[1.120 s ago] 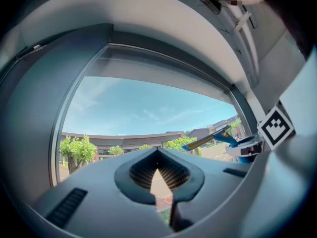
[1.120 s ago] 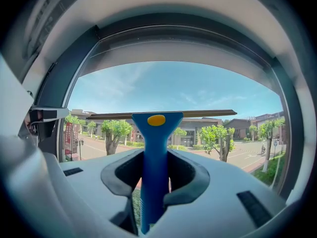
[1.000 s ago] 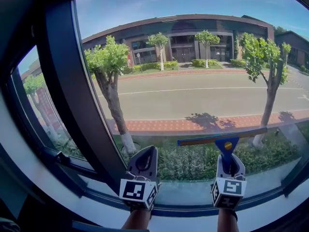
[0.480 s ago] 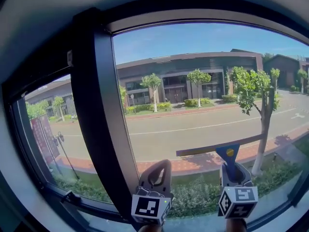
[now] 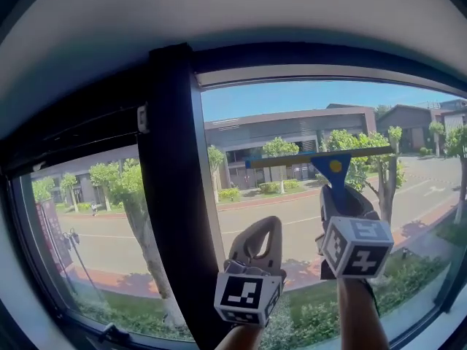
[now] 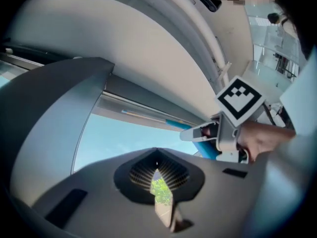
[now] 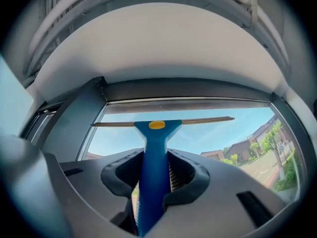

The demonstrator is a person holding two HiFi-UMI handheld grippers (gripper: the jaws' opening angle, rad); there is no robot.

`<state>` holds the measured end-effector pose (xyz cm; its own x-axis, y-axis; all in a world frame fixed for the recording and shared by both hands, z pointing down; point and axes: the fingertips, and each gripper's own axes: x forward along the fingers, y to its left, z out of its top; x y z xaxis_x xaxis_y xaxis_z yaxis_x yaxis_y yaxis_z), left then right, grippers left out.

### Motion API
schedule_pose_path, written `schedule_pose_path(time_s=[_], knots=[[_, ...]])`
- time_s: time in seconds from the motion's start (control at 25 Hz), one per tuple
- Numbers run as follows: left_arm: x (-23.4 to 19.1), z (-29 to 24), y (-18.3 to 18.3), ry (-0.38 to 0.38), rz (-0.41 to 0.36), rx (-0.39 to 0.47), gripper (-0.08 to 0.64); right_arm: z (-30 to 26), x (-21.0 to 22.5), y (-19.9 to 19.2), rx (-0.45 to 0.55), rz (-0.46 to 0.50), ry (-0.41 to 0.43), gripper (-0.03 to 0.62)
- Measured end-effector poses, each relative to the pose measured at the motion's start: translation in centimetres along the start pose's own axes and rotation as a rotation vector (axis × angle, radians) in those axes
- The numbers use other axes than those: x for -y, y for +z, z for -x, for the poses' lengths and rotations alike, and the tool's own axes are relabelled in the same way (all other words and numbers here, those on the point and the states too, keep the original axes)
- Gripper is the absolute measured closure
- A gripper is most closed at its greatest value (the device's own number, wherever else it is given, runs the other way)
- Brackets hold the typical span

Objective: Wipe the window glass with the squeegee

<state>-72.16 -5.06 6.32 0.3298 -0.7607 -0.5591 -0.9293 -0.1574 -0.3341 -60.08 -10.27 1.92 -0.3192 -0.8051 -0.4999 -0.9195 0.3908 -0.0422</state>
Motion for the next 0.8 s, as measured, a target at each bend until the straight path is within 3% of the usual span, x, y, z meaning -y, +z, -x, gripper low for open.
schedule_pose_path(time_s=[0.28, 0.4, 0.6, 0.8], knots=[[-2.7, -2.4, 5.0, 0.052, -0.052, 0.073, 0.561, -6.5, -2.2, 8.3, 0.089, 0.026, -0.03, 0.464], [-2.8, -2.7, 5.9, 0.058, -0.081, 0.09, 0.561, -8.3, -3.9, 10.8, 0.124, -0.002, 0.006, 0.465], [-2.5, -2.2, 5.5, 0.058, -0.104, 0.086, 0.561, -10.8, -7.1, 11.9, 0.106, 0.019, 0.045, 0.465], [-2.3, -2.0, 5.2, 0.054, -0.088, 0.08, 0.565, -12.2, -8.1, 11.6, 0.103, 0.044, 0.013, 0.465]])
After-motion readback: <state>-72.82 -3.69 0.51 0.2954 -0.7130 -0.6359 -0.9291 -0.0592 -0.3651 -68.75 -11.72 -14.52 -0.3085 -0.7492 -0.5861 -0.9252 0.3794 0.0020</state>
